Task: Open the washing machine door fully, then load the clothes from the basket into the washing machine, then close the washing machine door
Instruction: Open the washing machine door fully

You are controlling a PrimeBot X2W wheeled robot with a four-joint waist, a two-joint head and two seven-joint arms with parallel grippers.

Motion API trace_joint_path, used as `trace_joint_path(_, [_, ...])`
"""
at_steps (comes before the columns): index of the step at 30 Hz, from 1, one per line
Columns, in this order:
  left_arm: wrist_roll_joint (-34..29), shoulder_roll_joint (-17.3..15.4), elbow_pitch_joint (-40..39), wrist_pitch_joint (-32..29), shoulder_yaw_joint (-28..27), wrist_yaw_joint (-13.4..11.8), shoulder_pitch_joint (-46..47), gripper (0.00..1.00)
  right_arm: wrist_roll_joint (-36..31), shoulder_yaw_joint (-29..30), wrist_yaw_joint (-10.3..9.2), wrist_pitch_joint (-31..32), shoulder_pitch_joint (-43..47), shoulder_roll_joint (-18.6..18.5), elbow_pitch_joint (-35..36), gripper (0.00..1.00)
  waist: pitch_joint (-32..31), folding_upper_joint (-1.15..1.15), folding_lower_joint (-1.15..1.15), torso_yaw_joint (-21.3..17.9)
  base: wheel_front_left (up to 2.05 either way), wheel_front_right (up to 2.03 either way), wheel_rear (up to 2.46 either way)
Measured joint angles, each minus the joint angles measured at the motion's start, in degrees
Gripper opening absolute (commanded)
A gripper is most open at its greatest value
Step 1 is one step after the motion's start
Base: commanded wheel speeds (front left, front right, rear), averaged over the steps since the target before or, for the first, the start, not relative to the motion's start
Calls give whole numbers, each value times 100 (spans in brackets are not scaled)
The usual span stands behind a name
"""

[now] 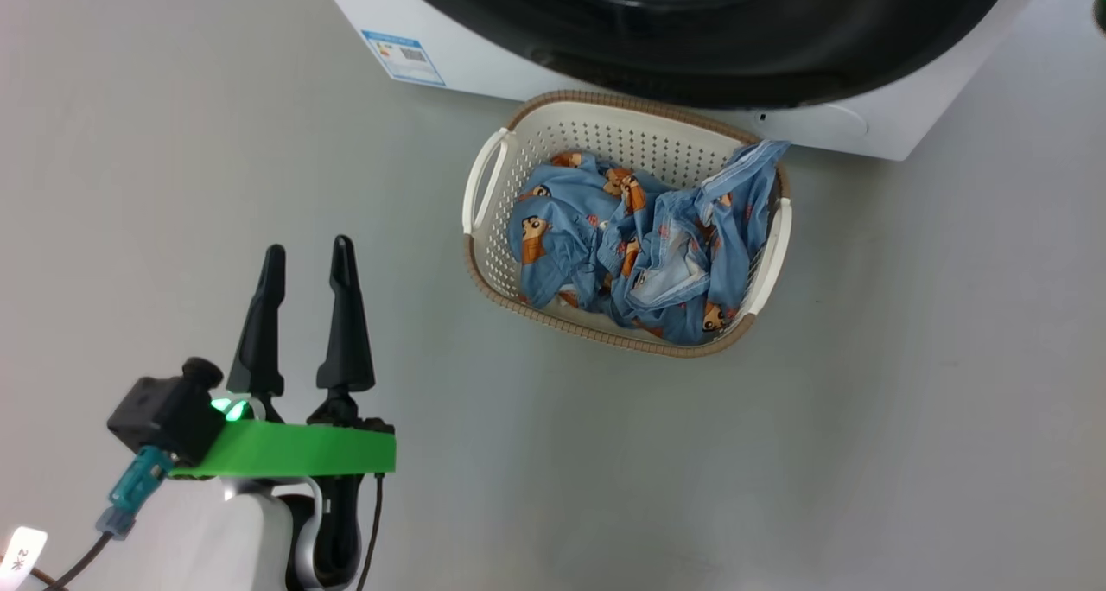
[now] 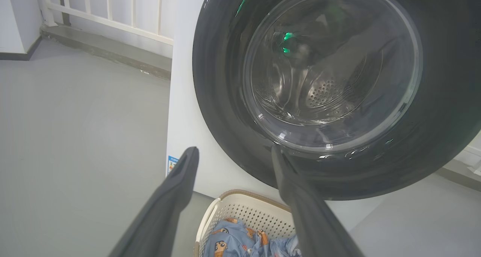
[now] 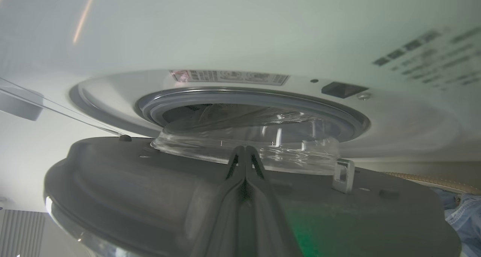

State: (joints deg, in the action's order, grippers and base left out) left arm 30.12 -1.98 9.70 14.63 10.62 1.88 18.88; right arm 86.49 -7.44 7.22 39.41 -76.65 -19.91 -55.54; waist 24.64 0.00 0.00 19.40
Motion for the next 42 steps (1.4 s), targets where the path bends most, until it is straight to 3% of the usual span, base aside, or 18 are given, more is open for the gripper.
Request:
trace_joint_path(19, [-303, -3, 281, 0, -204, 62, -430, 100, 525, 58, -1, 842, 1669, 458, 396, 0, -908, 0, 0, -29, 0, 0, 0])
trace_joint_path(42, [-458, -125, 534, -163, -208, 58, -907, 100, 789, 140, -1, 1356, 3490, 933, 1054, 0, -2064, 0, 0, 612, 0, 0, 0])
